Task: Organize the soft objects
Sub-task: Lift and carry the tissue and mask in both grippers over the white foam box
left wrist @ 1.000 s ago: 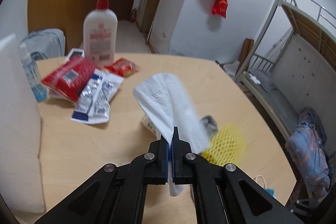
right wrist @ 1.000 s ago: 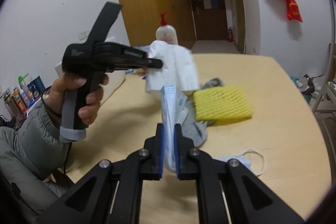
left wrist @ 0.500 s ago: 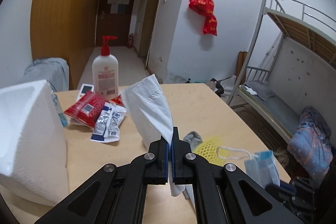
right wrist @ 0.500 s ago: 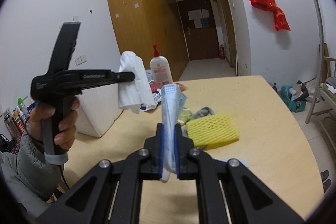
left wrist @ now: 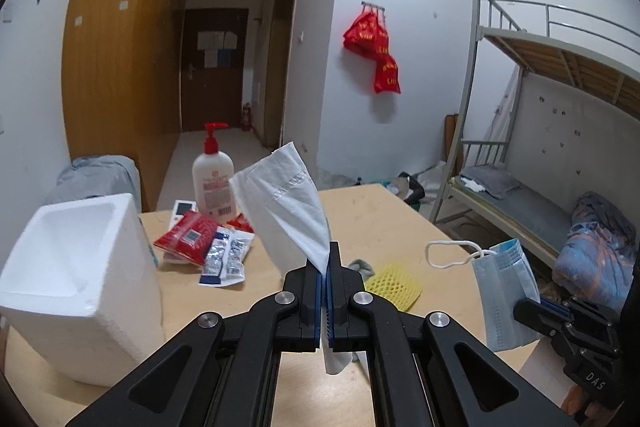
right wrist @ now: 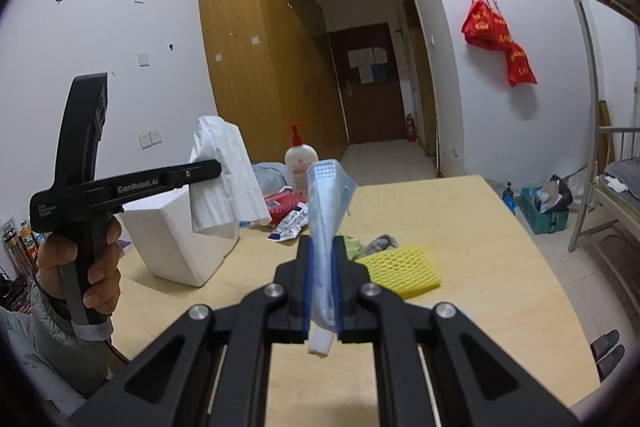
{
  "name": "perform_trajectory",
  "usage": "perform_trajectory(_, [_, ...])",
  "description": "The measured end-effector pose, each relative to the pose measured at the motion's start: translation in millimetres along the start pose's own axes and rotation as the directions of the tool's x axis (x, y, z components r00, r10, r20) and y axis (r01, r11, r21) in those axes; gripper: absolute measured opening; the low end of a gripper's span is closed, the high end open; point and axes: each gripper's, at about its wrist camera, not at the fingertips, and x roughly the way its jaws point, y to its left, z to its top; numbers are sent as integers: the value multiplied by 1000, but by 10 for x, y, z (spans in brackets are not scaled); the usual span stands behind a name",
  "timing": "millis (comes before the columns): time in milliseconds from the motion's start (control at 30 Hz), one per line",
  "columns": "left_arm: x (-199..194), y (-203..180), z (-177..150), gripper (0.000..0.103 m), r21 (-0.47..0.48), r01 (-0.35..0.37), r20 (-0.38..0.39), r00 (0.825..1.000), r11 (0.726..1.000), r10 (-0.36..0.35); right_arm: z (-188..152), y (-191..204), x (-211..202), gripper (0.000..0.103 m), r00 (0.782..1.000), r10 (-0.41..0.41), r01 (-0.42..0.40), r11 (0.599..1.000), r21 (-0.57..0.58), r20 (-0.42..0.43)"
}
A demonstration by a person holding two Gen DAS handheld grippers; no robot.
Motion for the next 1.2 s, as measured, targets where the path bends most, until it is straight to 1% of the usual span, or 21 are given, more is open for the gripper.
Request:
perform_trajectory(233, [-369, 42, -7, 1, 10, -22, 51, 998, 1000, 21, 1, 200, -208, 11, 998, 18, -17, 1000, -19, 57])
perform_trajectory(467, [-752, 62, -29, 1, 31, -73, 123, 990, 997, 69, 7, 381, -273, 11, 996, 51, -48, 998, -46, 76])
perform_trajectory(667, [-1032, 198, -101, 1, 18, -123, 155, 981, 992, 119, 13, 576, -173, 11, 991, 114, -108, 991, -83, 67])
perform_trajectory(767, [-1178, 291, -128, 1, 0, -165, 172, 972, 986, 163, 21, 685, -129, 11, 984, 163, -155, 983, -99, 68])
perform_trajectory(933, [-1365, 432, -177, 1, -16, -231, 173, 958, 973, 230, 46, 836, -14, 11, 967, 246, -237, 964, -123, 63])
perform_trajectory(1033, [-1481, 516, -227, 1, -27, -271, 178, 946, 962, 272, 48, 937, 37, 11, 957, 287, -278, 951, -137, 52])
perform_trajectory(1067, [-1523, 549, -245, 1, -32, -291, 180, 939, 956, 292, 46, 985, 53, 11, 953, 300, -291, 946, -143, 48])
perform_trajectory(1200, [-1681, 692, -311, 1, -52, -333, 186, 923, 941, 337, 105, 1126, 132, 11, 934, 356, -345, 923, -168, 38])
